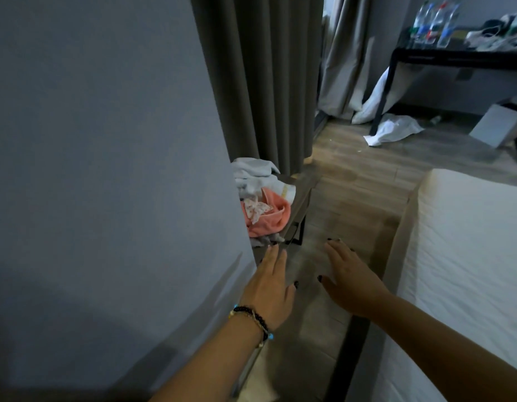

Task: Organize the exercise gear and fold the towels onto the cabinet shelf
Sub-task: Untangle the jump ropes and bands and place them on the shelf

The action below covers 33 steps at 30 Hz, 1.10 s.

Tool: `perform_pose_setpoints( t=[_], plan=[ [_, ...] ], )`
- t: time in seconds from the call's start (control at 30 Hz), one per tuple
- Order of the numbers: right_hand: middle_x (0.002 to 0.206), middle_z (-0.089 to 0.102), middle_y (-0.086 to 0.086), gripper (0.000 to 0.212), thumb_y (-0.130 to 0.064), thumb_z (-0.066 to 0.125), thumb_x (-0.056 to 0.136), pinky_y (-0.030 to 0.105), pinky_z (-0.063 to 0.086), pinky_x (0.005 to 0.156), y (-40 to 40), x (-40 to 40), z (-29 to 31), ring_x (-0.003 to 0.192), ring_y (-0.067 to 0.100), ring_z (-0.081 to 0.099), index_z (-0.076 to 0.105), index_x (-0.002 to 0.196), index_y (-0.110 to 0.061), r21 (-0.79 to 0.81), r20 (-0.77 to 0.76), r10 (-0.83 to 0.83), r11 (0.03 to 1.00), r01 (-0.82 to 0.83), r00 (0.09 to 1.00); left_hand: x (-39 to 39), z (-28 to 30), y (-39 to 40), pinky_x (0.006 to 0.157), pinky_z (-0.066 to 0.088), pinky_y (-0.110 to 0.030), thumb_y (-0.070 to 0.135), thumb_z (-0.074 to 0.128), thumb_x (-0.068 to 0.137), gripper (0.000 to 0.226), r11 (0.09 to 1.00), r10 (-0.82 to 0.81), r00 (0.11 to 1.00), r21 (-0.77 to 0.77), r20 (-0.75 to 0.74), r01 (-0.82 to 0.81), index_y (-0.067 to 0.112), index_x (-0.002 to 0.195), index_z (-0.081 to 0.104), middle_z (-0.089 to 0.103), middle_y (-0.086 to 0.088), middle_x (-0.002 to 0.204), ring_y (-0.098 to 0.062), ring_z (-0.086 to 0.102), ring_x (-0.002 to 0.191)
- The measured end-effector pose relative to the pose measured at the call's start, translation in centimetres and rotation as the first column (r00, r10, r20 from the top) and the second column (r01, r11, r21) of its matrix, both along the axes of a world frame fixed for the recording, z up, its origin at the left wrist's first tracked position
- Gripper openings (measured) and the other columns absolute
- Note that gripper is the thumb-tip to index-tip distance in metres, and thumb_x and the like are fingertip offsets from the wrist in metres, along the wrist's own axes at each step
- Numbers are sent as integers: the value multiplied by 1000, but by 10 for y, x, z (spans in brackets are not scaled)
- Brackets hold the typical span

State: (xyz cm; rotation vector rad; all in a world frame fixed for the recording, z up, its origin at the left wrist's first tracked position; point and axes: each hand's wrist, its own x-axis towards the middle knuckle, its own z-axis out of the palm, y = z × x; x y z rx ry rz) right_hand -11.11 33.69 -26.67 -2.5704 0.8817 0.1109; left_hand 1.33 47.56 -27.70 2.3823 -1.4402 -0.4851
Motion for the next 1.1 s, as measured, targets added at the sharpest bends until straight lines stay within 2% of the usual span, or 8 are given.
perform_pose_setpoints(
  t=[0.13,0.4,0.6,0.77,0.97,1.1],
  plan=[
    [162,4,4,74,-39,48,97,38,9,121,-21,6,-6,149,21,0,6,153,-15,10,-45,42,999,-41,998,6,-8,-30,117,-1,-24,32,40,101,70,1000,26,1000,-6,-17,-26,11,154,-2,-11,-3,162,-15,-10,149],
    [162,3,4,76,-39,49,97,37,7,121,-82,42,-27,149,20,-2,5,153,-15,36,-87,38,999,-35,996,33,-30,-84,121,1,-27,31,41,100,73,999,30,997,17,-75,-29,12,154,-6,-12,-3,162,-15,-10,148],
    [162,5,6,76,-38,51,96,39,9,121,-144,88,-41,149,22,1,7,153,-14,57,-136,23,998,-15,990,73,-58,-134,117,-3,-27,32,42,100,78,984,143,979,123,-144,-126,10,153,-10,-18,-5,160,-20,-11,149],
    [161,7,7,74,-36,51,96,40,8,121,-194,121,-53,149,23,0,9,153,-14,75,-135,52,996,-42,989,100,-69,-179,121,4,-30,26,43,100,77,975,213,963,93,-162,-200,9,152,-11,-18,-5,160,-21,-12,149],
    [161,5,9,74,-37,48,97,38,8,122,-252,149,-83,149,23,1,6,153,-12,137,-198,197,975,-172,960,114,-86,-226,119,20,-37,27,47,97,82,955,293,940,103,-176,-278,14,152,-13,-13,-3,161,-20,0,149],
    [161,7,11,73,-37,46,98,37,9,122,-294,173,-109,149,25,3,6,153,-9,164,-218,315,945,-284,924,126,-97,-247,119,21,-37,24,49,96,85,928,373,908,66,-190,-368,19,151,-15,-13,-2,161,-19,0,149]
  ],
)
